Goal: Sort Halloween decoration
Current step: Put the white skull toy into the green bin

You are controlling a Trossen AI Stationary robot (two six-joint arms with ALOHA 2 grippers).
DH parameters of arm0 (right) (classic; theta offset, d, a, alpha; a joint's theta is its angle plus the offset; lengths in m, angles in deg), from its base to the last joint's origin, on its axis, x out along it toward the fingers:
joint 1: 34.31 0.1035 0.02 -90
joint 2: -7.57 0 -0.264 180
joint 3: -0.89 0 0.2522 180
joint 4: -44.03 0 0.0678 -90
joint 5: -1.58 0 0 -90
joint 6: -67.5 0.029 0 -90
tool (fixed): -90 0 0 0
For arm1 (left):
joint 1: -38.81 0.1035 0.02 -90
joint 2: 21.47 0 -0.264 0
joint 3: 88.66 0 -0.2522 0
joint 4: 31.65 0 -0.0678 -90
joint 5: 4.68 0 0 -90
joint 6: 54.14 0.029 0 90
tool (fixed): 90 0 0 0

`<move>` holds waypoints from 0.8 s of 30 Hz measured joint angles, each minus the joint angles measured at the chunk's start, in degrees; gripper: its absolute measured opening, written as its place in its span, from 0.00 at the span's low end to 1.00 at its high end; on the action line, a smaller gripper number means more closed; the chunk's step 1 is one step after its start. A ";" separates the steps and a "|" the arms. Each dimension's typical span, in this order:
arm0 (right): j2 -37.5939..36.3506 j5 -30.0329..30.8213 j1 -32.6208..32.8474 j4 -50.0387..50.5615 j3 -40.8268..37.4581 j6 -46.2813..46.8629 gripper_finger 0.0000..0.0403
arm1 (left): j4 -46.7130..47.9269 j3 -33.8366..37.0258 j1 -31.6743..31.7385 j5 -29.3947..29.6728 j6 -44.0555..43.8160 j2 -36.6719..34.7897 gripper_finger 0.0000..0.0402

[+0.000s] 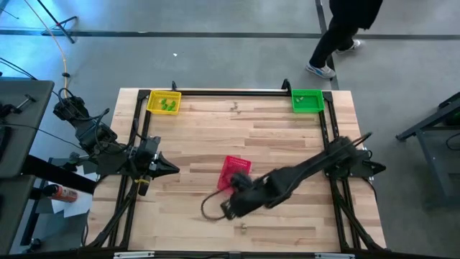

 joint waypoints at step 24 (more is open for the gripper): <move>-24.96 -5.63 -26.27 -2.58 0.05 -52.61 0.08 | -34.11 -0.02 15.79 11.61 17.39 4.16 0.00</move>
